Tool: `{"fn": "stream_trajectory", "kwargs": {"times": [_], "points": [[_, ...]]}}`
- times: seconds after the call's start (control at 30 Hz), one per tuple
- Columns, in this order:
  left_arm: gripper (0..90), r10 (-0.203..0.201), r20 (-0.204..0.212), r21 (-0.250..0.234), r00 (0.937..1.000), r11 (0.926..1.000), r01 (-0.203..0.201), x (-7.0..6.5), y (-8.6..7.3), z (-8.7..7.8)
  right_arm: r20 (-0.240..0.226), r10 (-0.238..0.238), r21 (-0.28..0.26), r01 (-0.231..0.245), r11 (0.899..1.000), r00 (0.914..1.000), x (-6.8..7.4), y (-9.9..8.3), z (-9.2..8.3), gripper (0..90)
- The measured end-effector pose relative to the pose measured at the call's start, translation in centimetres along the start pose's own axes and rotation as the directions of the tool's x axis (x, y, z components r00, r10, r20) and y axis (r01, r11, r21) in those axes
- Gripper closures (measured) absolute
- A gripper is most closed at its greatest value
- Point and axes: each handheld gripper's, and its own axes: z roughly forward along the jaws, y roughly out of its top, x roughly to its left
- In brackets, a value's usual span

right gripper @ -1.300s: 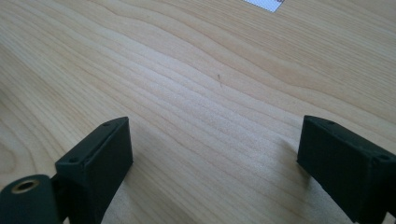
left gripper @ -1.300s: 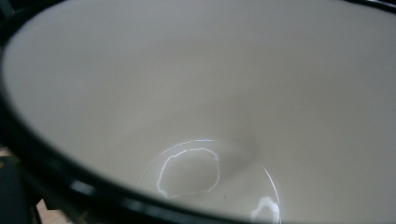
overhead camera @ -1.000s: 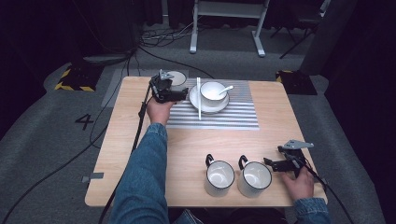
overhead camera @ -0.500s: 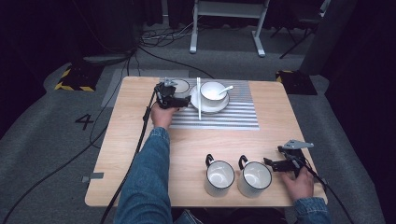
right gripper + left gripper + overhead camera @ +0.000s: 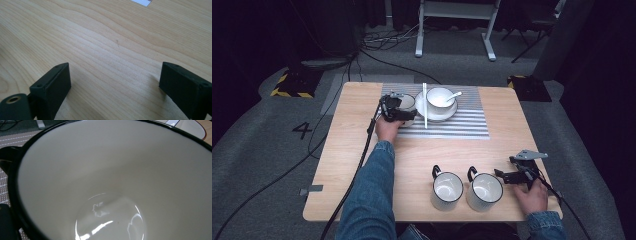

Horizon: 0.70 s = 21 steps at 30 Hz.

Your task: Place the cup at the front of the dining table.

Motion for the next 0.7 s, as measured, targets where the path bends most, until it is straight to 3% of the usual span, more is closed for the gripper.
{"fn": "stream_trajectory", "kwargs": {"times": [0.07,0.17,0.27,0.47,0.7], "points": [[3.0,0.023,-0.028,0.015,0.9993,0.9996,-0.022,-0.2,-0.3,0.2,0.001,-0.001,0.000,0.001,1.000,1.0000,0.0,0.0,0.0,10.3],[3.1,0.034,-0.037,0.013,0.9987,0.9993,-0.034,-0.4,-0.5,0.3,0.000,-0.001,0.000,0.001,1.000,1.0000,0.0,0.0,0.0,10.2],[3.0,0.073,-0.070,0.015,0.9949,0.9973,-0.072,-0.8,-0.6,0.2,0.000,0.000,0.000,0.000,1.000,1.0000,0.0,0.0,0.0,10.2],[3.1,0.058,-0.064,-0.012,0.9962,0.9982,-0.059,-0.8,-1.3,0.0,0.000,0.000,0.000,0.000,1.000,1.0000,0.0,0.0,0.0,10.2],[3.0,0.097,-0.077,-0.023,0.9923,0.9948,-0.099,-0.9,-1.8,-0.2,0.000,0.000,-0.002,0.000,1.000,1.0000,0.0,0.0,0.0,10.2]]}}
